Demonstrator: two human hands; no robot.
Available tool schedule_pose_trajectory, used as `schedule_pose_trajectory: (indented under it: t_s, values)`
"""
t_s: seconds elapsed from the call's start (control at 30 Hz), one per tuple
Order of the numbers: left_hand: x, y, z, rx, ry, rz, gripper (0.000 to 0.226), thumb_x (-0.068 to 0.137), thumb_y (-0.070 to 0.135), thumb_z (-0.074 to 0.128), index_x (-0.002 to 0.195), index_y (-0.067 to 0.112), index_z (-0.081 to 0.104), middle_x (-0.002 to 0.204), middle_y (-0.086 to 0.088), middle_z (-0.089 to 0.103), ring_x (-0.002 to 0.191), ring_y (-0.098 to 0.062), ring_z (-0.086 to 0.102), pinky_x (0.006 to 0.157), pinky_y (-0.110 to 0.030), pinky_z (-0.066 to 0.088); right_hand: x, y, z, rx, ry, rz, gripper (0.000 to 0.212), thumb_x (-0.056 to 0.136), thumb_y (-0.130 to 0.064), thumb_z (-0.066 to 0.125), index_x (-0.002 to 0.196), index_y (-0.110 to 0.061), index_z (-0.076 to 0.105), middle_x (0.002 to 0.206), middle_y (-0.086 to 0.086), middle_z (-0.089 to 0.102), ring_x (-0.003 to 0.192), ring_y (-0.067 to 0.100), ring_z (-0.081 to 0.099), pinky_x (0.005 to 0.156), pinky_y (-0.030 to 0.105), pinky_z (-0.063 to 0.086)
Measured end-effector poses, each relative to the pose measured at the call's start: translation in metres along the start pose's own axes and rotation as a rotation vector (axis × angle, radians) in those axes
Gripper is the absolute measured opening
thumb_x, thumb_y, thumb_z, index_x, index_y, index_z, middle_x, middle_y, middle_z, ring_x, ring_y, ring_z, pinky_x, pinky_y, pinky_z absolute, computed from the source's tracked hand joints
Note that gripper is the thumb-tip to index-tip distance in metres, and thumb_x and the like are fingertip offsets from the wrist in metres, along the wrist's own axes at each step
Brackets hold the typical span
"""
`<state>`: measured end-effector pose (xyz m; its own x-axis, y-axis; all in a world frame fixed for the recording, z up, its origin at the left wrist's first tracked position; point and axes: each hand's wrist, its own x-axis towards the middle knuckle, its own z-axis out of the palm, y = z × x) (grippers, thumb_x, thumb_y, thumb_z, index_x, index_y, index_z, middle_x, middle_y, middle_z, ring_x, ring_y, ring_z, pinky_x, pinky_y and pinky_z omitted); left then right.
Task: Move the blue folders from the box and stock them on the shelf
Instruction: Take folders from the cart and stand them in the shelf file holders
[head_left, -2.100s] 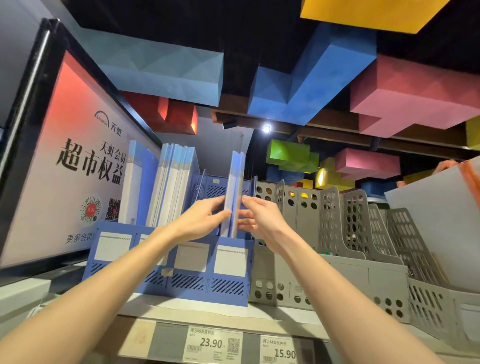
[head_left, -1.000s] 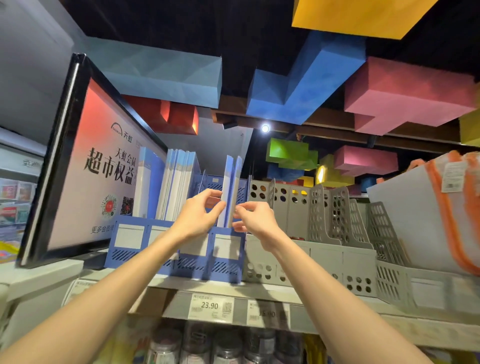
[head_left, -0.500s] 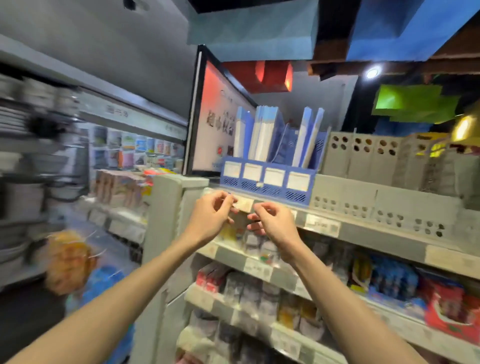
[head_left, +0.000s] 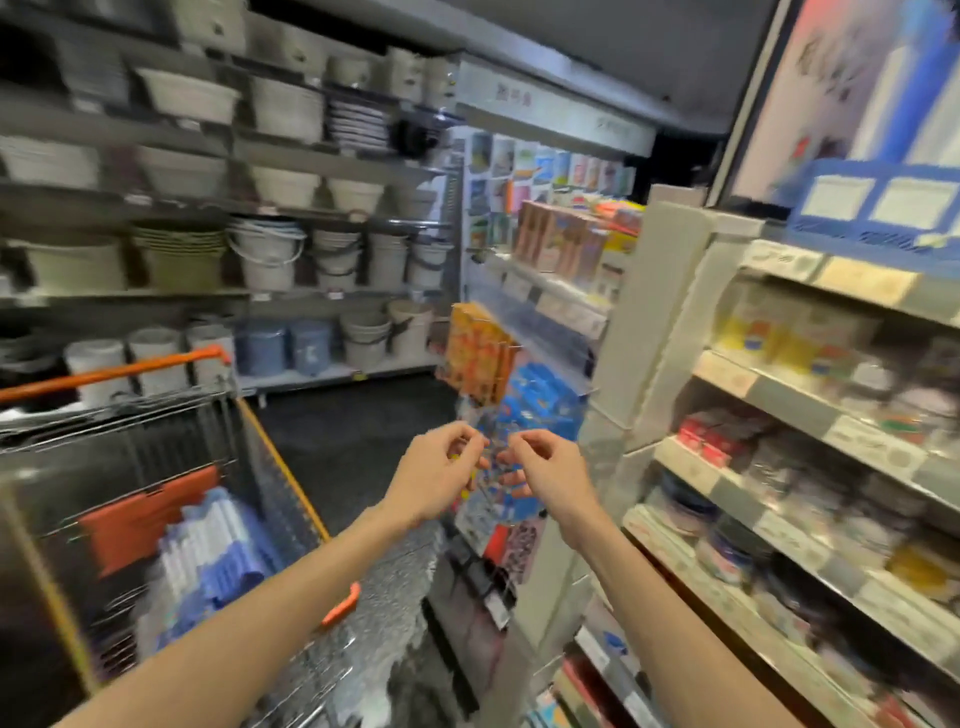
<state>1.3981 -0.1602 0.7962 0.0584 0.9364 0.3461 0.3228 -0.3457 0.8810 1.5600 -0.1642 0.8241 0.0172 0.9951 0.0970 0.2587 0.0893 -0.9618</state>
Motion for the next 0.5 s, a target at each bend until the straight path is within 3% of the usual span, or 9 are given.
schedule_pose_trajectory:
  t_s: [0.2,0.37,0.5]
  values:
    - [-0.028,-0.119,-0.097,0.032,0.12,-0.219,0.013,0.099,0.026,0.06,0.088,0.025,0.067,0.077,0.002,0.076,0.058,-0.014,0.071,0.063,-0.038,0.06,0.022,0.038,0.154,0.003,-0.192,0.1,0.012,0.099,-0.018,0.058,0.089,-0.019,0.065,0.086,0.009,0.073,0.055,0.012,0.067,0.046,0.021,0.048]
    - [-0.041,-0.214,-0.181,-0.003,0.199,-0.37,0.016,0.101,0.016,0.057,0.088,0.019,0.066,0.079,-0.008,0.074,0.065,-0.008,0.07,0.059,-0.033,0.06,0.053,0.069,0.273,-0.012,-0.278,0.196,0.016,0.098,-0.012,0.057,0.083,-0.016,0.064,0.074,0.006,0.069,0.051,0.015,0.063,0.044,0.022,0.047]
    - [-0.05,-0.27,-0.229,-0.029,0.279,-0.514,0.02,0.101,0.015,0.055,0.085,0.02,0.064,0.077,-0.007,0.073,0.057,-0.008,0.066,0.048,-0.019,0.049,0.068,0.096,0.341,-0.068,-0.34,0.264,0.018,0.099,-0.011,0.056,0.082,-0.013,0.062,0.074,0.008,0.068,0.046,0.013,0.063,0.041,0.022,0.048]
